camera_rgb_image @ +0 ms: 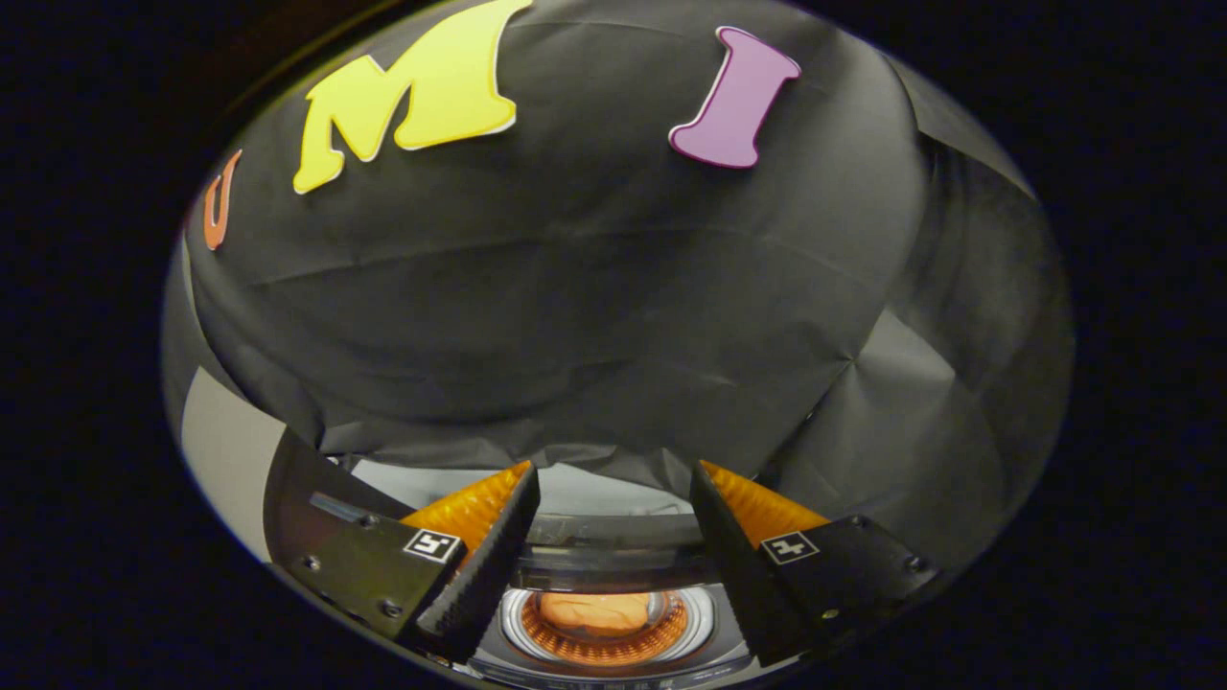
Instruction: Put the clothes into the washing machine and then close the washing machine lid.
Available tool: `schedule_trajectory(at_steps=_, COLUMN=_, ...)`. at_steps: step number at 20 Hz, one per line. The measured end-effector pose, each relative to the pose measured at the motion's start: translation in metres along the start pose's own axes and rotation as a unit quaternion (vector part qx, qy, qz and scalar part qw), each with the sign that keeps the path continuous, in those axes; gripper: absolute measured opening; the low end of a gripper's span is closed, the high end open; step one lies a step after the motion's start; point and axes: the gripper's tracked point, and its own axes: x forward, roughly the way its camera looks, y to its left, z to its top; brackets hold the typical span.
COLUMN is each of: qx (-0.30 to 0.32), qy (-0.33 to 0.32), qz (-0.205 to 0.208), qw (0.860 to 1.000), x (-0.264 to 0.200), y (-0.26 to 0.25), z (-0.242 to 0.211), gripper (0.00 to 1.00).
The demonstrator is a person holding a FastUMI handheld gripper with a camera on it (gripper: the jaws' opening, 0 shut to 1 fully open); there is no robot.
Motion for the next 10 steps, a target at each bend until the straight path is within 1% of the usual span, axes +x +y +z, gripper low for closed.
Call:
schedule_trajectory(at_steps=4, qx=0.008, qy=-0.012, qz=0.024, qw=1.0, x=-0.009, y=-0.001, z=-0.007, gripper=0.99)
schedule_trajectory(at_steps=10, qx=0.009, qy=-0.016, qz=0.025, qw=1.0, x=-0.031, y=-0.004, z=-0.032, gripper=0.99)
